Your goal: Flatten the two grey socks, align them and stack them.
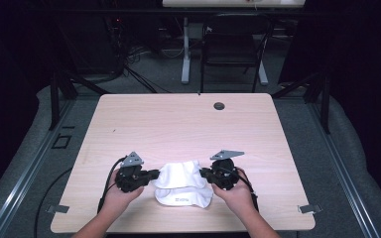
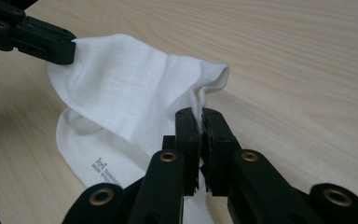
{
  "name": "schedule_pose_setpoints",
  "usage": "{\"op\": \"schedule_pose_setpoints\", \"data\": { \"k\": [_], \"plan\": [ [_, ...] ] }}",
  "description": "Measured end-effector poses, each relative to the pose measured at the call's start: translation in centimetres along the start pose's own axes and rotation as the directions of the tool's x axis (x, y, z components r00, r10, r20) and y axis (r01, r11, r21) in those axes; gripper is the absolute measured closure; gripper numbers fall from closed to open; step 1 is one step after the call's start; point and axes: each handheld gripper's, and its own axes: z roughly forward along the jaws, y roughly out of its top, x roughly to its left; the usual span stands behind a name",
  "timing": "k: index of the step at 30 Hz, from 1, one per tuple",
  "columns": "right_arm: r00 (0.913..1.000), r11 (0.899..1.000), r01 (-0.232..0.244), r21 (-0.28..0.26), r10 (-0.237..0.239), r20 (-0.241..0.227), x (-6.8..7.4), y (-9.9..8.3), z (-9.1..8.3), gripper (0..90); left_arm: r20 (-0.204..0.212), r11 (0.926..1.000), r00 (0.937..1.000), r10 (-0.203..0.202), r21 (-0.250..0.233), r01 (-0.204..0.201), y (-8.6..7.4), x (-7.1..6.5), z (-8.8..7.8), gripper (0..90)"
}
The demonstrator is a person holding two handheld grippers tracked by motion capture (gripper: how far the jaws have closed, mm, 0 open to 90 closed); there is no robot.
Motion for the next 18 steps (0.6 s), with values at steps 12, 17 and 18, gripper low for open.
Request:
{"op": "schedule_pose_setpoints", "data": {
  "k": [12,17,18],
  "plan": [
    [0.9999,1.000,-0.008,0.009,0.008,-0.012,0.6,-1.5,-1.4,86.3,0.022,0.9991,0.9993,0.031,0.029,-0.032,-0.8,-1.4,-0.7,87.3],
    [0.9999,1.000,-0.005,0.016,0.005,-0.016,1.0,-2.2,-2.0,86.3,0.033,0.9993,0.9992,0.024,0.029,-0.024,-1.3,-1.8,-0.8,87.3],
    [0.9998,1.000,-0.009,0.012,0.009,-0.017,1.1,-2.4,-2.0,86.4,0.036,0.9994,0.9992,0.019,0.029,-0.020,-1.4,-1.9,-0.7,87.3]
  ]
}}
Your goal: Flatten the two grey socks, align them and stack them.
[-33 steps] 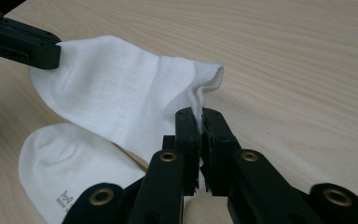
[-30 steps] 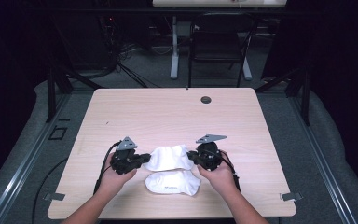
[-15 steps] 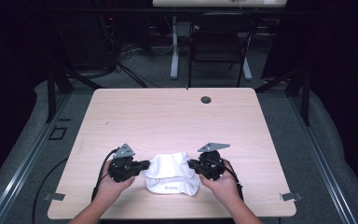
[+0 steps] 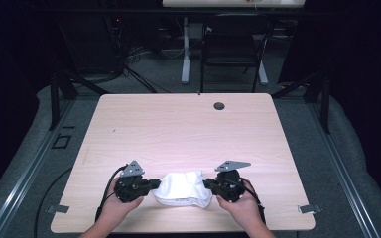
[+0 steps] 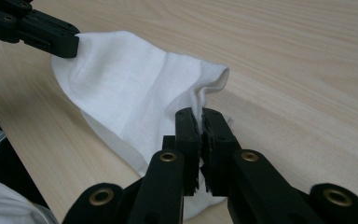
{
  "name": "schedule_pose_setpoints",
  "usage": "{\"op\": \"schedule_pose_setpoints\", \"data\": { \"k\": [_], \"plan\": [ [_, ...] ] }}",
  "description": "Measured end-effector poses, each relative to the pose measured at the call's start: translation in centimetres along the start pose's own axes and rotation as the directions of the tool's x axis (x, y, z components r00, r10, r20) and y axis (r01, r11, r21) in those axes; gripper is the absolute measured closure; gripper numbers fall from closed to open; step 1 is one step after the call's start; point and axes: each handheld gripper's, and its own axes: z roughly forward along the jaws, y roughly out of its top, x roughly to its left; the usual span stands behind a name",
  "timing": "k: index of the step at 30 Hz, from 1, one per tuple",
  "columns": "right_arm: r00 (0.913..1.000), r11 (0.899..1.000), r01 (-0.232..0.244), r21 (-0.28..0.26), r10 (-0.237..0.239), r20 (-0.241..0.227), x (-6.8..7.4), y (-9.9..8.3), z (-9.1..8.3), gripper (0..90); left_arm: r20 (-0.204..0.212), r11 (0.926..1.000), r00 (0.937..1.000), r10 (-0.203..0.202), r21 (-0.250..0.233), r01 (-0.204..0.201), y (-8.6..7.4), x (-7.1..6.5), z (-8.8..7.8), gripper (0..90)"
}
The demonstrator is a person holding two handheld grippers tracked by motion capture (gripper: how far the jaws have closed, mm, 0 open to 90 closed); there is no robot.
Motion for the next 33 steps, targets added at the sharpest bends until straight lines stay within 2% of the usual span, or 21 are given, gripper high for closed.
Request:
{"op": "schedule_pose_setpoints", "data": {
  "k": [4,5,10,23,26,31,33],
  "plan": [
    [0.9999,1.000,0.015,0.012,-0.015,0.001,0.2,-0.6,0.0,86.3,0.011,1.0000,0.9999,-0.005,0.008,0.005,-0.4,-0.1,0.3,87.3],
    [0.9999,1.000,0.009,0.019,-0.009,0.004,0.2,-0.7,0.0,86.3,0.012,0.9999,0.9999,0.003,0.012,-0.003,-0.4,-0.1,0.4,87.3],
    [1.0000,0.999,0.004,0.035,-0.004,0.008,0.0,-1.4,0.4,86.3,0.018,0.9998,0.9998,-0.005,0.018,0.005,-0.6,-0.3,0.9,87.3],
    [0.9999,0.999,-0.011,0.049,0.011,0.006,-0.5,-2.0,0.6,86.3,0.013,0.9986,0.9999,-0.009,0.053,0.008,-1.1,0.1,2.0,87.1],
    [0.9998,0.998,-0.020,0.065,0.019,0.008,-0.7,-2.1,0.8,86.2,0.012,0.9979,0.9999,-0.003,0.064,0.002,-1.2,0.2,2.4,87.0],
    [0.9996,0.996,-0.026,0.082,0.025,0.010,-0.8,-2.3,1.2,85.9,0.008,0.9974,0.9998,-0.016,0.070,0.015,-1.5,0.2,2.9,86.3],
    [0.9997,0.995,-0.025,0.092,0.024,0.007,-0.9,-2.4,1.3,85.6,0.006,0.9968,1.0000,-0.006,0.080,0.006,-1.6,0.3,3.0,85.8]
  ]
}}
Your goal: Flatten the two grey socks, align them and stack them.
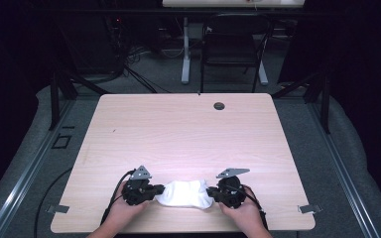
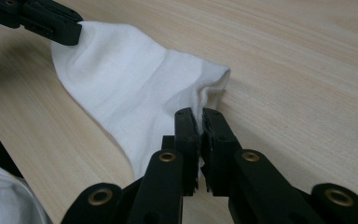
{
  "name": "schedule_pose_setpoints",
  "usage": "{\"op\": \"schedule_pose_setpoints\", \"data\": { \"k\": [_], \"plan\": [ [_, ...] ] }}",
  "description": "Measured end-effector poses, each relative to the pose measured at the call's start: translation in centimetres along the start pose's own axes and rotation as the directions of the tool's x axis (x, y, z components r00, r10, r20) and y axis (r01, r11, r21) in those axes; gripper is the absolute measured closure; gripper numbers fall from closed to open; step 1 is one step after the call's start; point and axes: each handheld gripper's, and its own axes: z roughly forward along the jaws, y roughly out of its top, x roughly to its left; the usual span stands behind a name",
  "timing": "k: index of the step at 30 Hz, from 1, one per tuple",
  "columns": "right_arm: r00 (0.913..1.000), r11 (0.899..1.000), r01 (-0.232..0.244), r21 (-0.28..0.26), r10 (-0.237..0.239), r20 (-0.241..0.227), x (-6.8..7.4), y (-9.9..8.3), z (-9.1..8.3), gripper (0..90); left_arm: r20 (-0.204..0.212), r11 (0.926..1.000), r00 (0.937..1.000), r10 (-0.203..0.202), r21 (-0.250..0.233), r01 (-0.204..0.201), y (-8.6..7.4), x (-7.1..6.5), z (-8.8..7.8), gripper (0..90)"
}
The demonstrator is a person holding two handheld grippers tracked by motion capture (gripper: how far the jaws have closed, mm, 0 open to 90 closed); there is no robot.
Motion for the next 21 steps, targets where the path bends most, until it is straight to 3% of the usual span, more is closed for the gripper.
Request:
{"op": "schedule_pose_setpoints", "data": {
  "k": [6,10,13,14,16,18,21],
  "plan": [
    [1.0000,1.000,-0.003,0.016,0.003,-0.001,-0.2,-0.2,0.5,82.2,-0.013,1.0000,0.9999,-0.007,0.004,0.007,-0.2,0.3,0.3,80.7],
    [1.0000,1.000,-0.005,0.019,0.005,0.006,-0.4,-0.2,0.5,75.9,-0.021,0.9996,0.9996,-0.020,-0.022,0.019,-0.1,0.6,0.1,69.5],
    [0.9999,1.000,-0.008,-0.004,0.008,0.012,-0.5,-0.2,0.2,71.8,-0.022,0.9987,0.9995,-0.024,-0.045,0.023,0.1,0.6,-0.4,65.5],
    [0.9998,0.999,-0.005,-0.054,0.007,0.021,-0.5,0.0,-0.3,69.6,-0.021,0.9979,0.9997,-0.012,-0.064,0.011,0.3,0.4,-1.0,65.3],
    [0.9996,0.998,-0.012,-0.065,0.013,0.023,-0.4,0.0,-0.5,69.3,-0.018,0.9971,0.9998,-0.009,-0.076,0.008,0.4,0.3,-1.1,64.1],
    [0.9999,0.992,0.010,-0.127,-0.011,-0.001,0.0,0.4,-1.0,68.9,-0.016,0.9965,0.9999,0.006,-0.083,-0.007,0.5,-0.1,-1.4,63.0],
    [0.9989,0.988,0.040,-0.150,-0.043,-0.018,0.7,0.7,-0.8,67.7,0.005,0.9973,0.9999,0.014,-0.072,-0.013,0.4,-0.6,-1.2,61.5]
  ]
}}
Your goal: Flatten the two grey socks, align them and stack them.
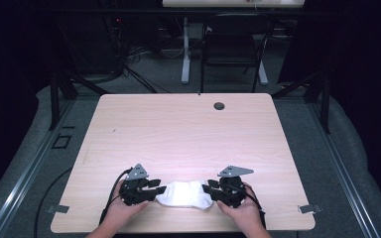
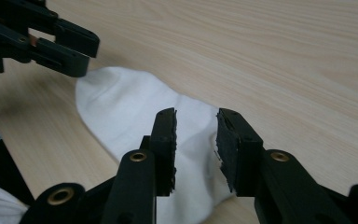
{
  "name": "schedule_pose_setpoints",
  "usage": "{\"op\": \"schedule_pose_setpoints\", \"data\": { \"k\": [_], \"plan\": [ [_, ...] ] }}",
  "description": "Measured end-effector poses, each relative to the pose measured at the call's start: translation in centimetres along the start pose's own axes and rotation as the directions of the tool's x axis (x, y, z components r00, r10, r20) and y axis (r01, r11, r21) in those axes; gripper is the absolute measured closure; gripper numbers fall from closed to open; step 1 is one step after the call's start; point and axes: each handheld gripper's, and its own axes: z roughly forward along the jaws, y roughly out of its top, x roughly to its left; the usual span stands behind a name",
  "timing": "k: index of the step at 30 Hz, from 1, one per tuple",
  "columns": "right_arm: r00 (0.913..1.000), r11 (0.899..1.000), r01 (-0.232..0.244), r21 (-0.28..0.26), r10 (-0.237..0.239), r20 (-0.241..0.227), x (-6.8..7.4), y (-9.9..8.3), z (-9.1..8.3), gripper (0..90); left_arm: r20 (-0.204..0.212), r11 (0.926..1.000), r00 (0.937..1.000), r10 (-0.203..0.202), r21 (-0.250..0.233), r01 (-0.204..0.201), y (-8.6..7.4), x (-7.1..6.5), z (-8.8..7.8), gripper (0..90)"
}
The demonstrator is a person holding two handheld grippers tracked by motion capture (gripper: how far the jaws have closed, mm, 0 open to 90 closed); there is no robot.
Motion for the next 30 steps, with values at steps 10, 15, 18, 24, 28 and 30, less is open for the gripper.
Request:
{"op": "schedule_pose_setpoints", "data": {
  "k": [10,15,18,24,28,30],
  "plan": [
    [0.9901,0.986,0.139,0.095,-0.140,0.005,1.2,-0.8,2.5,62.8,0.010,0.9982,0.9991,0.041,0.044,-0.041,-0.7,-0.2,1.0,57.8],
    [0.9830,0.973,0.177,0.148,-0.182,0.024,1.3,-1.4,2.9,63.0,0.012,0.9977,0.9990,0.043,0.051,-0.044,-0.9,-0.1,1.2,57.4],
    [0.9831,0.971,0.175,0.164,-0.181,0.026,1.4,-1.7,3.1,62.7,0.013,0.9968,0.9988,0.048,0.064,-0.048,-1.0,-0.1,1.4,57.4],
    [0.9844,0.971,0.168,0.171,-0.175,0.021,1.3,-1.8,3.2,63.6,0.006,0.9957,0.9982,0.060,0.071,-0.060,-1.2,-0.1,1.6,57.8],
    [0.9859,0.972,0.160,0.170,-0.166,0.019,1.0,-1.8,3.3,64.4,0.000,0.9945,0.9977,0.068,0.080,-0.067,-1.2,-0.1,1.6,59.9],
    [0.9873,0.973,0.152,0.171,-0.158,0.019,0.9,-1.7,3.4,64.7,-0.008,0.9942,0.9972,0.074,0.079,-0.073,-1.3,-0.1,1.7,61.0]
  ]
}}
